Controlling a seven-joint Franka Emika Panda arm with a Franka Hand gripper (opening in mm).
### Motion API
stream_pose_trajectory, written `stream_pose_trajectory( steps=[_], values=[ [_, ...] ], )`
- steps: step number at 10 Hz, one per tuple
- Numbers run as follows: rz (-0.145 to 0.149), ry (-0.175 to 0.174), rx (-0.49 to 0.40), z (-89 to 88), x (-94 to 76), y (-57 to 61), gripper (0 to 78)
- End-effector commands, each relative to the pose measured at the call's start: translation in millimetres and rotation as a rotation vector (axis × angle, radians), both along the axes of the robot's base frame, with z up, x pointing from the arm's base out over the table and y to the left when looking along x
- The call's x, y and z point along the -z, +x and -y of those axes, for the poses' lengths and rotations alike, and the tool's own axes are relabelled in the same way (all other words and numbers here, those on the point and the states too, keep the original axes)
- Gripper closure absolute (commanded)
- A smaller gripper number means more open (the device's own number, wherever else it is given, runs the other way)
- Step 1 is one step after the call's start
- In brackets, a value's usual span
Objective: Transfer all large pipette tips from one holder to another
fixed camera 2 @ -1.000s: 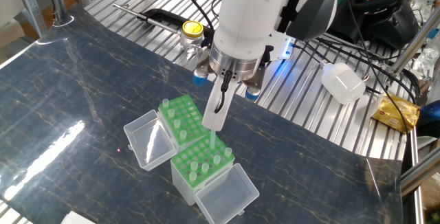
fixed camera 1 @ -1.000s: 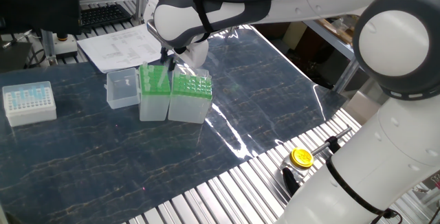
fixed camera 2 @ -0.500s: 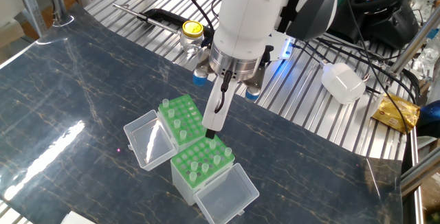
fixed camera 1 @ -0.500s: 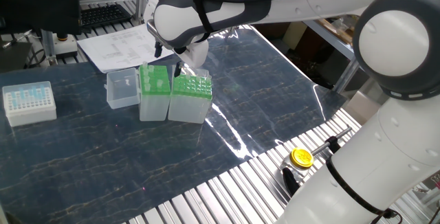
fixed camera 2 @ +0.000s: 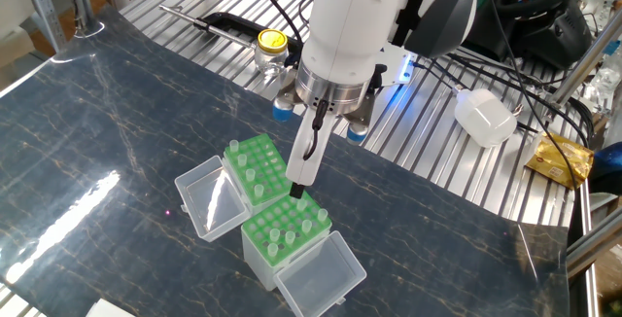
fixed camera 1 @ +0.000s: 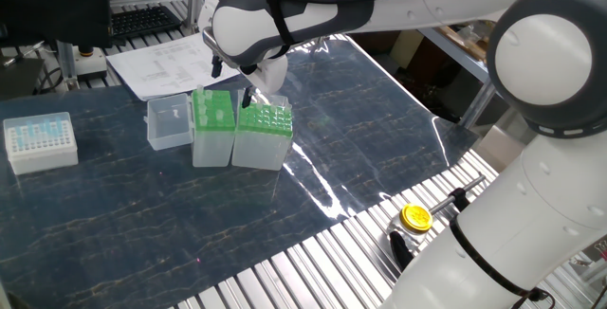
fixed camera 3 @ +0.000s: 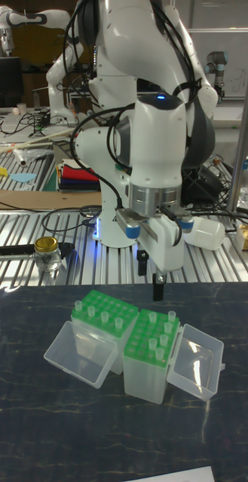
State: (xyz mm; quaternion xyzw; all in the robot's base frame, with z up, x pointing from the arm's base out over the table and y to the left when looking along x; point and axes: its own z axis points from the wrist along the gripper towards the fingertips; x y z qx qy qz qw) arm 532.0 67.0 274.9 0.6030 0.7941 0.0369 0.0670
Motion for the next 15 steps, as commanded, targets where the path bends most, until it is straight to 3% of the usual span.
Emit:
stream_pose_trajectory(
  steps=[1, 10, 12, 14, 15],
  values=[
    [-0.027, 0.007, -0.231, 5.7, 2.6, 5.4, 0.1],
    [-0.042, -0.003, -0.353, 38.2, 9.8, 14.7, 0.1],
    [-0.048, 0.002, -0.386, 39.7, 10.4, 15.2, 0.1],
    [-0.055, 0.03, -0.432, 38.8, 12.0, 12.6, 0.1],
    [-0.062, 0.022, -0.458, 38.1, 13.5, 10.4, 0.1]
  ],
)
